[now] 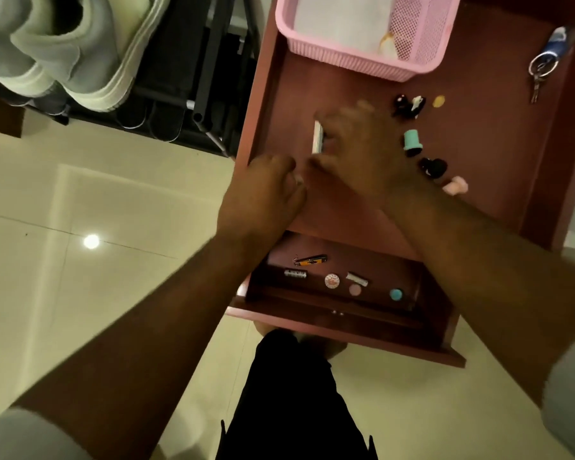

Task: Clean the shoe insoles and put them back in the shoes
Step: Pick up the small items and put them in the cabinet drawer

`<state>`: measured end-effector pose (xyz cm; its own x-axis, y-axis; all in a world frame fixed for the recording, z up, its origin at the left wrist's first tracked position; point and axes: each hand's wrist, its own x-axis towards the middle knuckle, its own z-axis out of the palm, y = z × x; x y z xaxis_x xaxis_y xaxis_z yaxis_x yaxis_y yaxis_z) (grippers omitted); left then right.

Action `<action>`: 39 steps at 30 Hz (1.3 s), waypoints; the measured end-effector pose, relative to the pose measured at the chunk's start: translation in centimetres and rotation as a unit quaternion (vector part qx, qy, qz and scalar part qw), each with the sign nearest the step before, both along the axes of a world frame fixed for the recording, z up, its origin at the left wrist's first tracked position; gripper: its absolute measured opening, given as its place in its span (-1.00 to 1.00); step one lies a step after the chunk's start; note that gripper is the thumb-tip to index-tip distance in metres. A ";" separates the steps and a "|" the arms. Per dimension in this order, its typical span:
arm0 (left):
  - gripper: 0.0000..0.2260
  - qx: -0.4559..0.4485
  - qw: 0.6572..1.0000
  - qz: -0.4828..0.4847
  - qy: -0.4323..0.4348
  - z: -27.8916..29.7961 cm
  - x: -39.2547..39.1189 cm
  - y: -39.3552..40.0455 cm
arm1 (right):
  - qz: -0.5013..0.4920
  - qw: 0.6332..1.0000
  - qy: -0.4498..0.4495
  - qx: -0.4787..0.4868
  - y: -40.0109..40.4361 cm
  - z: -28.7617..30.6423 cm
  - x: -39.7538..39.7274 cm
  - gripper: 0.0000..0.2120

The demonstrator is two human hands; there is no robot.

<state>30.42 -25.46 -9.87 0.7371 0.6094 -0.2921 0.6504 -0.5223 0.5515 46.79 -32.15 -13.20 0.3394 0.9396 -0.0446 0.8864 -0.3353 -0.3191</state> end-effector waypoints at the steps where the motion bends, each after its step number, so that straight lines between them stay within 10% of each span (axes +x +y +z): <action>1: -0.78 -0.020 1.000 0.013 -0.014 0.4 -1.5 -1.2 | -0.010 0.999 0.014 0.049 -1.5 0.4 -1.6 -0.52; 5: -0.81 -0.096 0.995 0.012 0.016 -1.6 -7.7 -6.0 | -0.027 0.988 0.133 0.071 -9.3 0.3 -8.6 -0.47; 13: -0.71 -0.097 0.970 -0.034 0.218 -10.9 -6.5 -8.5 | -0.150 0.946 0.222 -0.181 -17.3 -10.4 -10.6 -0.48; 23: -0.70 -0.085 0.949 -0.026 0.302 -16.0 -4.6 -8.7 | -0.134 0.953 0.157 -0.224 -16.8 -17.6 -9.7 -0.48; 34: -0.87 0.022 0.998 -0.062 -0.016 -1.8 1.0 -8.0 | -0.207 0.969 0.122 0.052 -17.9 -0.9 -6.7 -0.84; 39: -0.71 0.028 0.998 -0.051 0.028 -2.1 8.9 -3.7 | -0.380 0.917 0.111 0.055 -18.0 0.3 0.6 -0.68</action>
<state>39.32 -29.15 -11.99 0.7793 0.5488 -0.3026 0.6216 -0.6160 0.4839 47.44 -50.14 -12.90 0.8916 0.4391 -0.1108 0.3195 -0.7833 -0.5333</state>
